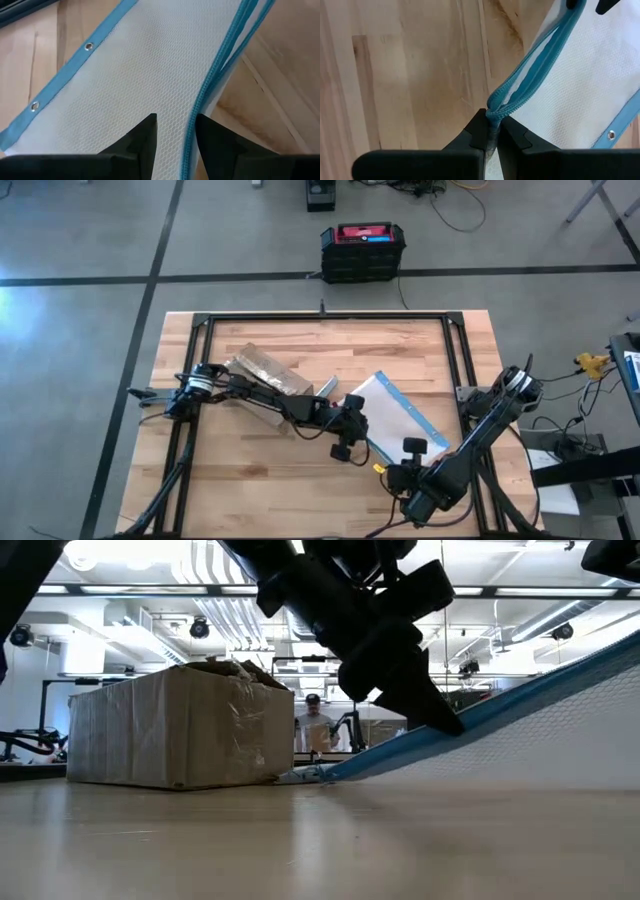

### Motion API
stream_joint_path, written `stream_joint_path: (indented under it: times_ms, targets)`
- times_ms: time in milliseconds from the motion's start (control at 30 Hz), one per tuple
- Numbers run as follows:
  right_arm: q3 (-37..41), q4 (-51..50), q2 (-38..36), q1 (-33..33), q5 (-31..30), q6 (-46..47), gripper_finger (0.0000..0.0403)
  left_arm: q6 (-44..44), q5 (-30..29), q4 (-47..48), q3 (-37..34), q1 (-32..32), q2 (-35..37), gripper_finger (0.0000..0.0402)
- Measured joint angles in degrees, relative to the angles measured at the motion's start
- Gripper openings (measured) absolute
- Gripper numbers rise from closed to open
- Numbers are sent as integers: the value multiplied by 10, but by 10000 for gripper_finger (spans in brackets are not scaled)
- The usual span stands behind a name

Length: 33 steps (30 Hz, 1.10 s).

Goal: Unpack boxes
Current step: Remove the white charger cable from the cardboard box

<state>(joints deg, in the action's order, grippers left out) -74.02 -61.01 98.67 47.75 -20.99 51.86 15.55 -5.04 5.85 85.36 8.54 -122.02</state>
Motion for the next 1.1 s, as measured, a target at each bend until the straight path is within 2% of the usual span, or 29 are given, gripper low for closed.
stream_joint_path:
  times_ms: [433,667,900,1100]
  targets:
    - [0,0,0,0,0,-3,8,13,1,-33,0,-2,13,120]
    - [0,0,0,-2,0,-3,8,-1,32,-58,0,0,9,119]
    - [0,0,0,-2,0,1,8,-13,46,-28,0,4,-2,120]
    - [0,0,0,-2,0,1,8,-24,46,35,7,16,23,119]
